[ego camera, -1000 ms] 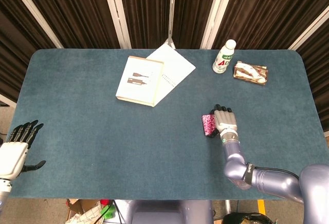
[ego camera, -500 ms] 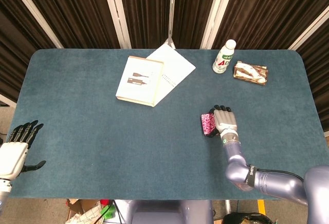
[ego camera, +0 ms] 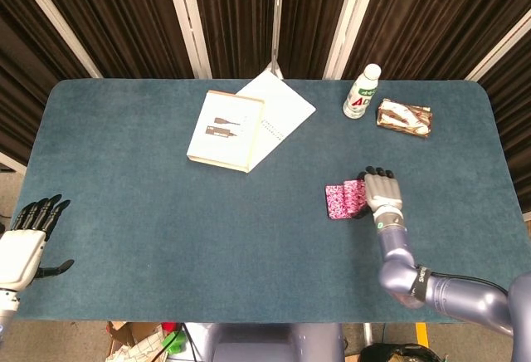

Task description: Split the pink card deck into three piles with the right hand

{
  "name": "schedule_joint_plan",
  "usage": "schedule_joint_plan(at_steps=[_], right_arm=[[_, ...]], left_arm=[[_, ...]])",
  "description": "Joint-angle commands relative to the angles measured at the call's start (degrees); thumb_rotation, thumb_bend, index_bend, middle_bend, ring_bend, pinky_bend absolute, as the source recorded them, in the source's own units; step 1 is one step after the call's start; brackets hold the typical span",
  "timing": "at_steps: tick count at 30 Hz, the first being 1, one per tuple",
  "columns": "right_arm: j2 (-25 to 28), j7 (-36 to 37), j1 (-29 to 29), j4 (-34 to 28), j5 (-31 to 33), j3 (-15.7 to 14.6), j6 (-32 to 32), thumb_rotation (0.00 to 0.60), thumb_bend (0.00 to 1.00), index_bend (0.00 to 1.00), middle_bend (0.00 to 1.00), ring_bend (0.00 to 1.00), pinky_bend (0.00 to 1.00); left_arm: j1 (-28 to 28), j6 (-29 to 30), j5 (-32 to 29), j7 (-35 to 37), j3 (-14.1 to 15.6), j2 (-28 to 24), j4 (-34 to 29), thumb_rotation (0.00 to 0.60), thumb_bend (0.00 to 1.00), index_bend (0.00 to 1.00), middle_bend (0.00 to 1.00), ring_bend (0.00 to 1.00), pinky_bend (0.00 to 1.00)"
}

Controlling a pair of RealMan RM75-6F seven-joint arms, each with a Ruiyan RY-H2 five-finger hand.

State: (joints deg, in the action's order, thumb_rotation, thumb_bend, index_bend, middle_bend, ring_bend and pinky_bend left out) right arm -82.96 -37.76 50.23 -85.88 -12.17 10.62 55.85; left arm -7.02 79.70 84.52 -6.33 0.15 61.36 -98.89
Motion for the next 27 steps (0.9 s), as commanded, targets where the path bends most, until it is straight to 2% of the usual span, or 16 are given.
schedule_joint_plan(at_steps=[1,7,9,14,19,27], right_arm=[[0.0,0.1,-0.4,1.3,0.5,-0.5,-0.7,0.6,0.35,0.51,0.12,0.0,0.0],[-0.8,0.3,-0.8,3.0,0.4,-0.9,-1.3,0.6,0.35,0.5,0.12,0.0,0.0],[-1.0,0.3,-0.9,3.3,0.5,-1.1,-1.5,0.6,0.35,0.44,0.1,0.0,0.0],[-1.3,-0.5,-0.9,4.3,1.1,-1.7,-2.3,0.6,0.35,0.2,0.02,0.0,0.0],[-1.2,-1.3,-0.6,4.0,2.0,-1.9,-3.0,0.6,0.35,0.02,0.0,0.0,0.0],[-0.7,-1.4,-0.4,2.6,1.8,-1.6,-2.2,0.6,0.35,0.0,0.0,0.0,0.0]], left_arm=[[0.0,0.0,-0.1,-0.1,0.0,0.0,0.0,0.6,0.03,0.0,0.0,0.0,0.0],[0.1,0.1,0.0,-0.4,0.0,0.1,-0.1,0.6,0.03,0.0,0.0,0.0,0.0],[0.1,0.1,0.0,-0.6,0.0,0.1,-0.1,0.6,0.03,0.0,0.0,0.0,0.0],[0.1,0.1,-0.2,-0.7,-0.1,0.1,-0.1,0.6,0.03,0.0,0.0,0.0,0.0],[0.0,-0.2,-0.4,-1.1,0.0,0.0,-0.3,0.6,0.03,0.0,0.0,0.0,0.0],[0.1,-0.4,-0.5,-0.8,0.1,-0.3,-0.5,0.6,0.03,0.0,0.0,0.0,0.0]])
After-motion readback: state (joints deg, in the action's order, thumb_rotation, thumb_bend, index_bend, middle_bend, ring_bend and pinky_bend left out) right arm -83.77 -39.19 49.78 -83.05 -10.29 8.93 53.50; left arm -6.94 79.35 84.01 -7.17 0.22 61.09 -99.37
